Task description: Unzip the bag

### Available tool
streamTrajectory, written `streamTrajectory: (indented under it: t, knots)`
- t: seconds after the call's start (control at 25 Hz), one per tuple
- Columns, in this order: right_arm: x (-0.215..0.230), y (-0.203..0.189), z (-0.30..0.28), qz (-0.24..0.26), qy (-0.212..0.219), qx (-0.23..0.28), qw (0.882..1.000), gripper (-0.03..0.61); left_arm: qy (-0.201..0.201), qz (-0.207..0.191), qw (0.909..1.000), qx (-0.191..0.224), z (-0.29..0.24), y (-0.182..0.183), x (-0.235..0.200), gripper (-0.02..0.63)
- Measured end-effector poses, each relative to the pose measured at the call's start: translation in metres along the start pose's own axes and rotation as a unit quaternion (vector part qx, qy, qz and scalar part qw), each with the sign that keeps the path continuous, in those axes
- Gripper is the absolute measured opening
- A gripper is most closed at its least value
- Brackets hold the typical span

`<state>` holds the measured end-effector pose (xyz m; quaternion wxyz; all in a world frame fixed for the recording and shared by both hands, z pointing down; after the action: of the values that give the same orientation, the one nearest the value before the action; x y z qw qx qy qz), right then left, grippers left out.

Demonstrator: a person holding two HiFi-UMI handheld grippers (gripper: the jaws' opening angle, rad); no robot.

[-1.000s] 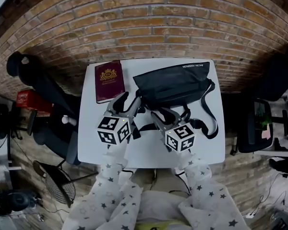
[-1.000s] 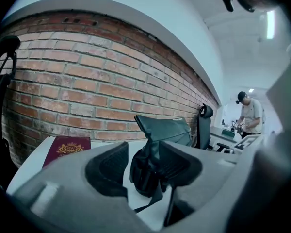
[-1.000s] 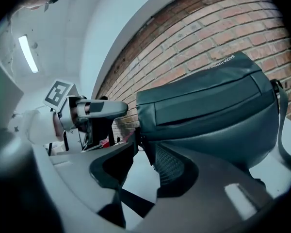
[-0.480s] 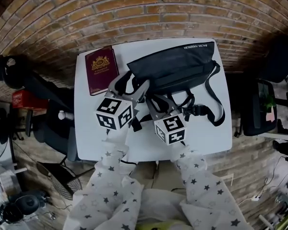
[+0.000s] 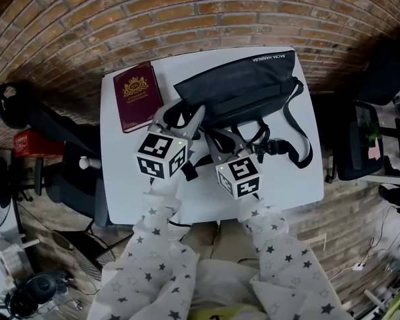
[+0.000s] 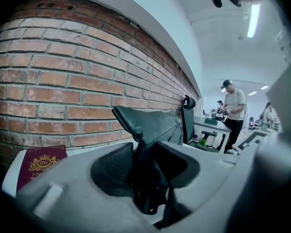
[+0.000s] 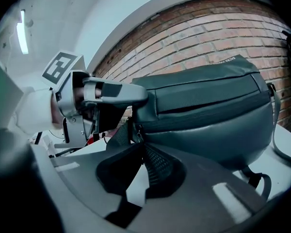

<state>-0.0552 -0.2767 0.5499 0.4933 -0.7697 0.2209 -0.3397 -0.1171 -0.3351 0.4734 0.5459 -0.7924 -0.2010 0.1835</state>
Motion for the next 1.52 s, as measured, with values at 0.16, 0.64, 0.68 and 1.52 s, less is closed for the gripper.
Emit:
streamTrajectory:
  t: [0.16, 0.64, 0.68, 1.52]
  knots:
    - [0.003, 0.001, 0.004, -0.003, -0.001, -0.004, 1.0, 0.021, -0.008, -0.003, 1.0, -0.001, 0.001, -0.002, 0.0, 0.138]
    - [0.014, 0.004, 0.014, -0.002, -0.003, -0.005, 1.0, 0.021, -0.011, 0.0, 0.9999, 0.006, 0.002, -0.006, -0.001, 0.127]
    - [0.014, 0.004, 0.015, -0.004, -0.001, -0.005, 1.0, 0.021, -0.009, 0.002, 0.9999, 0.006, 0.002, -0.006, -0.001, 0.127]
    - [0.054, 0.017, 0.047, -0.02, -0.006, -0.004, 1.0, 0.021, 0.019, 0.022, 0.9995, 0.013, -0.001, -0.007, 0.005, 0.13]
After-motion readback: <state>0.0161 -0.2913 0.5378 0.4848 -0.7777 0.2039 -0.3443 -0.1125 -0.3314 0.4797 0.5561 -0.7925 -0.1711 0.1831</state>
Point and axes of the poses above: the fingertips, and each gripper's own axes: z backward along the fingers, x to its right, y out of its top, the point moved 4 cm from there along z, backward along the fingers, and after that the axes turned 10 degrees about y, right-handed, at the moved point
